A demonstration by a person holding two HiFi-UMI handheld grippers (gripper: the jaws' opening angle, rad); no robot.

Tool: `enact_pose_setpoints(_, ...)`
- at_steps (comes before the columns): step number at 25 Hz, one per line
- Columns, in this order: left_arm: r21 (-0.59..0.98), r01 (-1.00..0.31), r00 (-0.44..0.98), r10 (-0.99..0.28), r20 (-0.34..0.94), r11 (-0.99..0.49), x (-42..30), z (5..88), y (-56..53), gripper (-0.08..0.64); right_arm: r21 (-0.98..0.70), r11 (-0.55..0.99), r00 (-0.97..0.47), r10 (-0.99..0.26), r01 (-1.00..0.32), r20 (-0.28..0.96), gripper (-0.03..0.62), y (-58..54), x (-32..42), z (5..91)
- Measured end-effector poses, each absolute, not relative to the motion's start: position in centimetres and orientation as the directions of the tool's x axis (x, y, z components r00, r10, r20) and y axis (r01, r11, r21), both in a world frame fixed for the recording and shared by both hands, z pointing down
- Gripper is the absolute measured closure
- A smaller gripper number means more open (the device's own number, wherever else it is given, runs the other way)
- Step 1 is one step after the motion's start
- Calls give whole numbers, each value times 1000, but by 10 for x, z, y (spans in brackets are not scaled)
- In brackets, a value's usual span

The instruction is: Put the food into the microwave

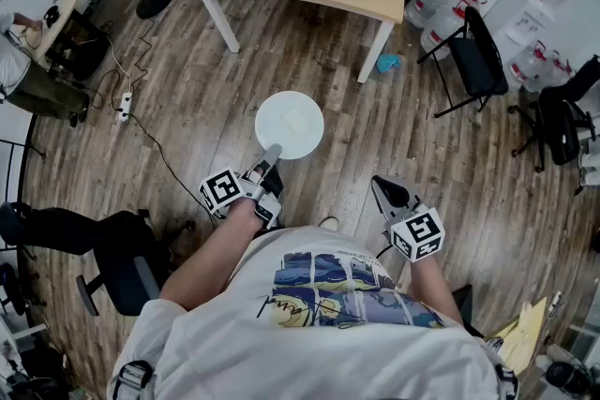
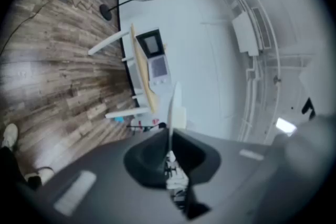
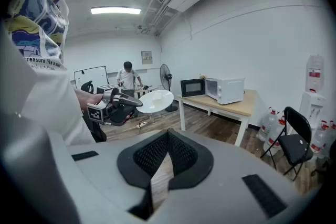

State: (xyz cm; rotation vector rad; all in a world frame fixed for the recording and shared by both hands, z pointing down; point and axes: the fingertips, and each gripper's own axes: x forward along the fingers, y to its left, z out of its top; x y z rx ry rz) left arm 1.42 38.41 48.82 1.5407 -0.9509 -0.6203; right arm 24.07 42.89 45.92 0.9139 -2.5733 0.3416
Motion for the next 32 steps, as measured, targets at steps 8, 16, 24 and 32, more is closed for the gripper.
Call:
enact_pose_setpoints(8,969,-238,489,-870,61,-66,-74,475,393,541,-74,814,-756,-498,-577,425,586,420,138,452)
enact_pose_setpoints(16,971,-230,478,-876,58,-62,-152,482,397,541,-95,810,-754,-486,-579,442,586,418,57,459)
enact_pose_setpoints(24,974,-225,480,-869,116,6,-196,507,379,541,-131,770,-730,-515,-624,449,506,406,13,467)
enact_pose_setpoints(32,980,-197,455,-887,82,-10,-195,500,289,541,-127,798,-759,-492,-589,426,506,303,15,467)
